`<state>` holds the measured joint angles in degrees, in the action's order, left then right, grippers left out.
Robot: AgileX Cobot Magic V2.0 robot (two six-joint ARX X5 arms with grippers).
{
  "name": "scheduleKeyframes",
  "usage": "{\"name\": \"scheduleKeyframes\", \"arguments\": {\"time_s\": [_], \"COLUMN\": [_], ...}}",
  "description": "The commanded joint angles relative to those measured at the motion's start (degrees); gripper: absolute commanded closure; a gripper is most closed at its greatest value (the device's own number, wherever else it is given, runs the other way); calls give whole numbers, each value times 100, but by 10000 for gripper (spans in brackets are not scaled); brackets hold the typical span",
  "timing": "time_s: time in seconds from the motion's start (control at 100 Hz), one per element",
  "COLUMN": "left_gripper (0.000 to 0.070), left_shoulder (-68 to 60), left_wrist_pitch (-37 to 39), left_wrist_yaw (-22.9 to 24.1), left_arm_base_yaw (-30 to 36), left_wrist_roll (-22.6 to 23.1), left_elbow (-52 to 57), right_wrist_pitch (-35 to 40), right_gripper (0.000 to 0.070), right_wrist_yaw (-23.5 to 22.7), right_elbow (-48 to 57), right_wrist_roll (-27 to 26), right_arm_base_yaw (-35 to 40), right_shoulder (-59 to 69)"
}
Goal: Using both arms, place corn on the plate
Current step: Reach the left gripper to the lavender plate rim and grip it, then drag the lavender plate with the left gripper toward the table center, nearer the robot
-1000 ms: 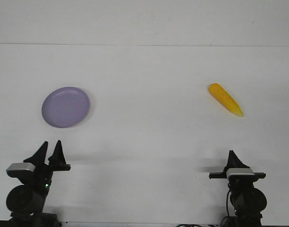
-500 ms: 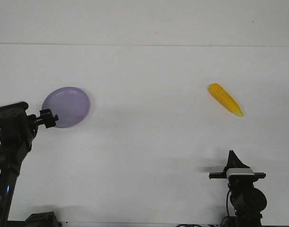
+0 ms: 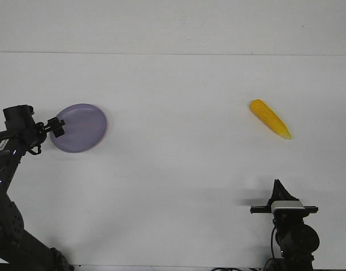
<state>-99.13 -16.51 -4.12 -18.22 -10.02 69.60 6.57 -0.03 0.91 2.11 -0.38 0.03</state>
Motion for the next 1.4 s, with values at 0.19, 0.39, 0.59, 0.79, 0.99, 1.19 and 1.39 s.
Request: {"name": "scheduleKeyframes", "arguments": {"time_s": [0.19,0.39,0.59,0.79,0.99,1.19,1.39], "left_gripper": [356,692,692,692,692,693,692], "left_shoulder": [-560,-592,-496,446,1784,3056,3552], "left_wrist_pitch": [302,313,247,-92,-555,-743,-680], "left_wrist_yaw": [-155,-192,-601,-1351,-1812,-1821,-1714], "left_arm_base_yaw": [13,35,33,35,393,1637,3405], "left_wrist_roll": [-35,-9,13,9,-164,-391,-798], "left_elbow": [127,127,127,127,107,-684,-1871], "right_wrist_pitch": [-57,-57,-57,-57,-59,-57,-59], "right_gripper": [683,683,683,683,683,683,683], "right_wrist_yaw": [0,0,0,0,0,0,0], "right_elbow": [-17,-17,-17,-17,-17,-17,-17], "right_wrist_roll": [-79,-79,-79,-79,-79,-79,-79], "right_arm_base_yaw": [4,4,4,4,4,4,4], "right_shoulder": [2,2,2,2,2,2,2]}}
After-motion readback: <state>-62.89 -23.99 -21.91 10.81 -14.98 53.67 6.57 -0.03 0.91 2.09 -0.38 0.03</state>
